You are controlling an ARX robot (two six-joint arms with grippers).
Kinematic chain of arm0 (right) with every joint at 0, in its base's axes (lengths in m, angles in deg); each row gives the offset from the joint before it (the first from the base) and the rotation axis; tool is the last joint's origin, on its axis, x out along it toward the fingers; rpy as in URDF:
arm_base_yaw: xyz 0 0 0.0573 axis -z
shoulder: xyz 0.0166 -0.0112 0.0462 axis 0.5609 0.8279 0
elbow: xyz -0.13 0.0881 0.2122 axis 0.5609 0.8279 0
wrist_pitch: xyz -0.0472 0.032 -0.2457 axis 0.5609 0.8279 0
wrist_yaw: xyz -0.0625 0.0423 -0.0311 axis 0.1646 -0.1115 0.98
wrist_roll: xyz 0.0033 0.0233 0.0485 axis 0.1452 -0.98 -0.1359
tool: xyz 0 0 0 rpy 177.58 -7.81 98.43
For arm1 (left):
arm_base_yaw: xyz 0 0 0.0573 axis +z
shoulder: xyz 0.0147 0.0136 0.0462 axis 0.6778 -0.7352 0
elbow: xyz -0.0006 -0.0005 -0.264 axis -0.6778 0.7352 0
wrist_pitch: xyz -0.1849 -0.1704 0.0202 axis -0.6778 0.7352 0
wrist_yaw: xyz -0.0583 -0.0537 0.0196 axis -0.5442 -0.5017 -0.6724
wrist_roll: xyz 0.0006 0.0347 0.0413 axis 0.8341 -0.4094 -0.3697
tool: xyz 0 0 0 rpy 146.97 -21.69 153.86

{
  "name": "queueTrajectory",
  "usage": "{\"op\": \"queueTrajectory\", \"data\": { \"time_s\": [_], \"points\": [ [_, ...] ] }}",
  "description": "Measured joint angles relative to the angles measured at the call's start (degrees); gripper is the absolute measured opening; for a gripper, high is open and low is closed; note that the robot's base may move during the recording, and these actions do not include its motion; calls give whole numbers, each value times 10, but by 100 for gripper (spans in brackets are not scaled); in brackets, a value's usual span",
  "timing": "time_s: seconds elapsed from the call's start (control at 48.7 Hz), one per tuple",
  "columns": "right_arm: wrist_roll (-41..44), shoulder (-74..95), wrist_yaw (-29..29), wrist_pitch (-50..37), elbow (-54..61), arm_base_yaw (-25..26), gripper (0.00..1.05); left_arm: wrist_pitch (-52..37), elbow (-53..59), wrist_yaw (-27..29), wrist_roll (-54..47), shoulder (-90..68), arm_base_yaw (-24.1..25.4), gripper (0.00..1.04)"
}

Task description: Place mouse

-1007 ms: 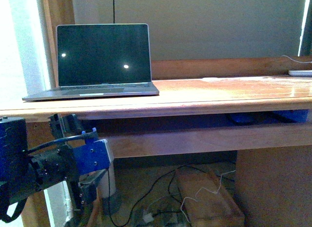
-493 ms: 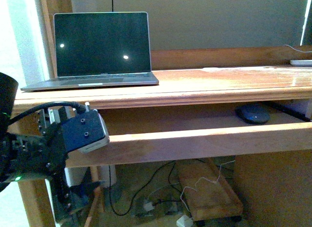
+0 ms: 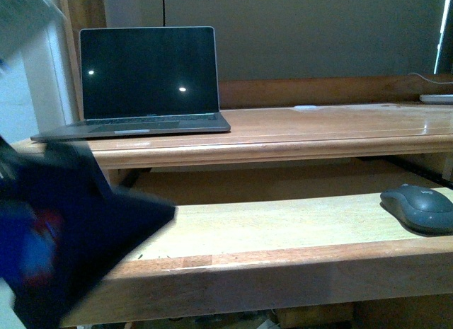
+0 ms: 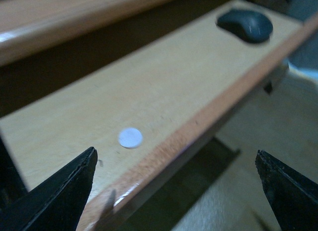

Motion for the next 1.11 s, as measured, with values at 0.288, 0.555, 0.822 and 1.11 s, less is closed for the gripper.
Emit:
{"op": "queueTrajectory", "data": {
  "time_s": [0.288, 0.555, 0.822, 1.11],
  "points": [
    [-26, 46, 92, 39, -20, -37, 97, -228, 129, 376, 54, 94, -20, 69],
    [-47, 383, 53, -106, -210, -36, 97, -251, 252, 356, 58, 191, 55, 20],
    [-23, 690, 68, -43, -451, -78, 97, -238, 314, 306, 61, 270, 106, 3],
    [11, 831, 157, -5, -552, -87, 97, -195, 352, 232, 60, 349, 176, 3]
  ]
}}
